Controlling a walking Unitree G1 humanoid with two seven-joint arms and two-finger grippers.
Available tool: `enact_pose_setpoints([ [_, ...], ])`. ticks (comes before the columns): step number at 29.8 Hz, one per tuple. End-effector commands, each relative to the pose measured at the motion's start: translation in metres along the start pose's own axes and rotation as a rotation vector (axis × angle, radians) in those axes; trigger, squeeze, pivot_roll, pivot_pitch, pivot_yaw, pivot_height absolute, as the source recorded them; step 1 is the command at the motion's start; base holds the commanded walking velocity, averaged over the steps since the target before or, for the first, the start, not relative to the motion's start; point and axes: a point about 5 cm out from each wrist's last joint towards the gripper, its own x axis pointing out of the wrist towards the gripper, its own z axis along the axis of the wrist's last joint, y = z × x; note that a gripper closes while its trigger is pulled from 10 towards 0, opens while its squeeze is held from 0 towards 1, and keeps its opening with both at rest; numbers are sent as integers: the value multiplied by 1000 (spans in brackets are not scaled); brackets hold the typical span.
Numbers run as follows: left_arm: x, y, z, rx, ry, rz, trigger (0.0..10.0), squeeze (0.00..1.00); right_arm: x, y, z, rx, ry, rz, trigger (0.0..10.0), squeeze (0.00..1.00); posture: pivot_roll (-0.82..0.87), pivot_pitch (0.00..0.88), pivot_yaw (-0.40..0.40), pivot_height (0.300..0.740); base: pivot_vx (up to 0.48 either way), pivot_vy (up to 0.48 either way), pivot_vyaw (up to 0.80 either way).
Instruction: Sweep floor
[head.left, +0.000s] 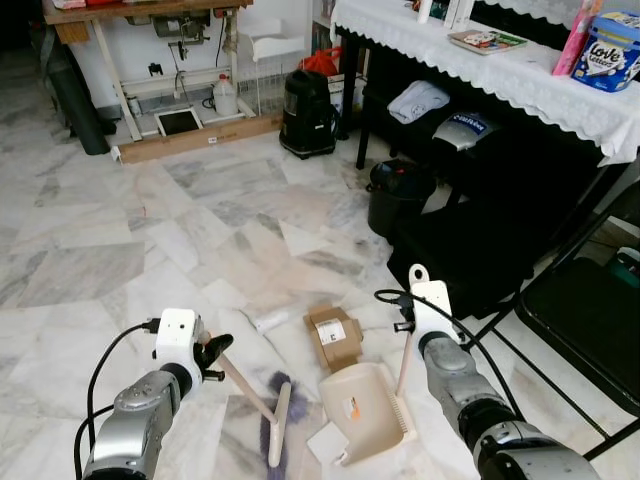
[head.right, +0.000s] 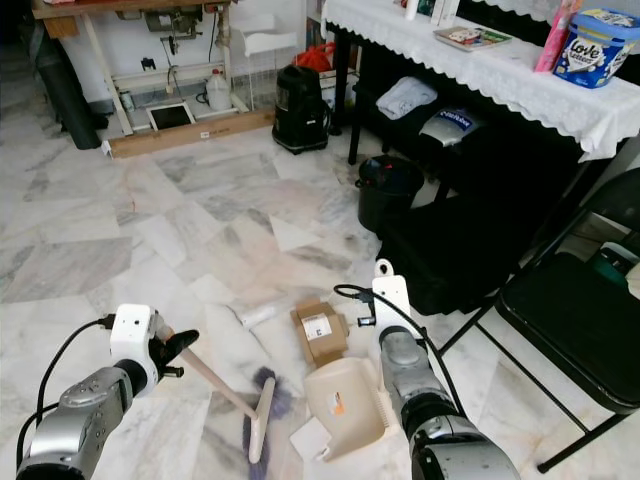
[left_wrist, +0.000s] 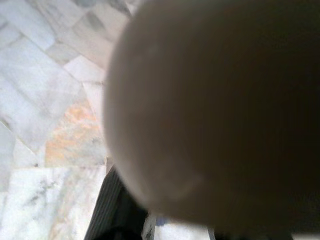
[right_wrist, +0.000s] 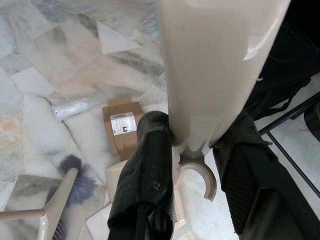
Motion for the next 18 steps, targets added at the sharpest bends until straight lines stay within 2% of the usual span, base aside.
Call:
enact_pose_setpoints([
  [1,3,-4,-30,-96,143,5,10000,0,-12,5,-53,6,212,30,10000,0,-7,62,-24,740,0,0,0],
  [2,4,-4,-29,-127,138,9,10000,0,-12,5,-54,8,215,28,10000,0,-11,61,-22,740,0,0,0],
  [3,7,-4,-30,-198,130,23,10000,0,-13,5,-57,11,221,28,10000,0,-21,61,-19,740,0,0,0],
  [5,10,-2,-29,-235,107,55,10000,0,-14,6,-59,18,224,27,10000,0,-26,60,-18,740,0,0,0],
  [6,12,0,-24,-274,66,81,10000,0,-14,7,-61,25,225,26,10000,0,-25,61,-18,740,0,0,0],
  [8,14,3,-16,-307,20,97,10000,0,-15,9,-63,28,228,27,10000,0,-26,63,-19,740,0,0,0],
  [15,20,5,-4,-359,-51,93,10000,0,-19,20,-68,32,233,38,10000,0,-29,64,-22,740,0,0,0],
  [18,23,7,5,-423,-115,98,10000,0,-20,27,-69,38,229,44,10000,0,-29,64,-24,740,0,0,0],
])
